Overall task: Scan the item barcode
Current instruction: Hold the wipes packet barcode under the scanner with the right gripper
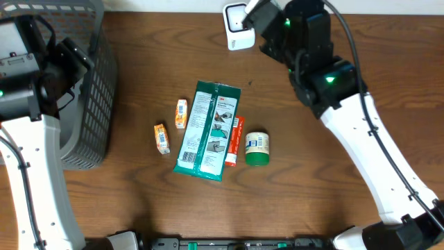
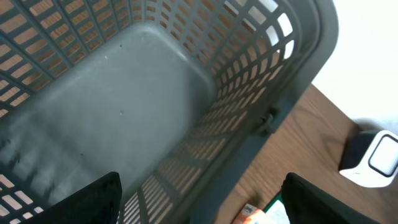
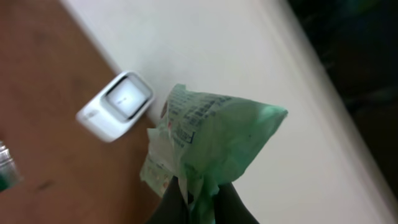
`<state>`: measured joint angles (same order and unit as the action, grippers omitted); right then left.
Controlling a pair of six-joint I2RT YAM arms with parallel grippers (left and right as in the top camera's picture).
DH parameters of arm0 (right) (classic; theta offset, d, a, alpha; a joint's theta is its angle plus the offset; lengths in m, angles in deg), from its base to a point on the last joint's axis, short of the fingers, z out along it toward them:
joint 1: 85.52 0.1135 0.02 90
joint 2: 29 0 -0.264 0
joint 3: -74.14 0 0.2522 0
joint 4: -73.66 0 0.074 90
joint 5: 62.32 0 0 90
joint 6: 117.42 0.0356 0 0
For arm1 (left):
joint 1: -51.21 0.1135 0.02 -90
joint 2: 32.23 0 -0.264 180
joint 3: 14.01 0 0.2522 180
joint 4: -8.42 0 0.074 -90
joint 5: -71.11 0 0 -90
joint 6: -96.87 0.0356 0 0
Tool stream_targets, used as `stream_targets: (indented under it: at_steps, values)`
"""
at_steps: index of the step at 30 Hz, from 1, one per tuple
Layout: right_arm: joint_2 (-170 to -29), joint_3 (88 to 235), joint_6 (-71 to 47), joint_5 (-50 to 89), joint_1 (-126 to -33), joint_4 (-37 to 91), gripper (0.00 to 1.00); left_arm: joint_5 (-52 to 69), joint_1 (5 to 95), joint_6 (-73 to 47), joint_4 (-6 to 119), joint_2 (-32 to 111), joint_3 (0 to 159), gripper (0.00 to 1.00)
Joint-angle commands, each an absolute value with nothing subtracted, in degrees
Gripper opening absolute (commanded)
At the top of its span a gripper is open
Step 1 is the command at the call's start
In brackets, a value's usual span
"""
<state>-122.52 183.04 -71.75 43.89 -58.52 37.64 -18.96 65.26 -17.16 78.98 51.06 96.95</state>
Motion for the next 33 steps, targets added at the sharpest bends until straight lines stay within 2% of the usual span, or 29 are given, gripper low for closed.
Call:
stream_targets:
  at_steps: [1,5,10,16,25,33]
  values:
    - [-125.5,183.9,-82.4,53.4,-56.3,44.5,0.01,-19.8,65.5,-17.0,79.1,52.3,97.5,0.83]
    - [-132.7,187.0,-98.0,63.6,-53.4,54.2,0.01,-19.8,65.5,-17.0,79.1,53.0,97.5,0.83]
    - [-145.3,196.1,-111.0,70.9,-51.7,54.4,0.01,-19.8,65.5,-17.0,79.2,53.1,97.5,0.83]
    - [-158.1,202.1,-111.9,70.2,-51.7,58.8,0.01,-19.8,65.5,-17.0,79.1,53.1,97.5,0.84]
    - [-170.2,202.6,-118.4,70.0,-51.7,63.8,0.01,-19.8,65.5,-17.0,79.2,53.1,97.5,0.84]
    - [-172.3,202.6,-121.2,71.0,-51.7,64.1,0.01,-19.8,65.5,-17.0,79.1,53.1,97.5,0.84]
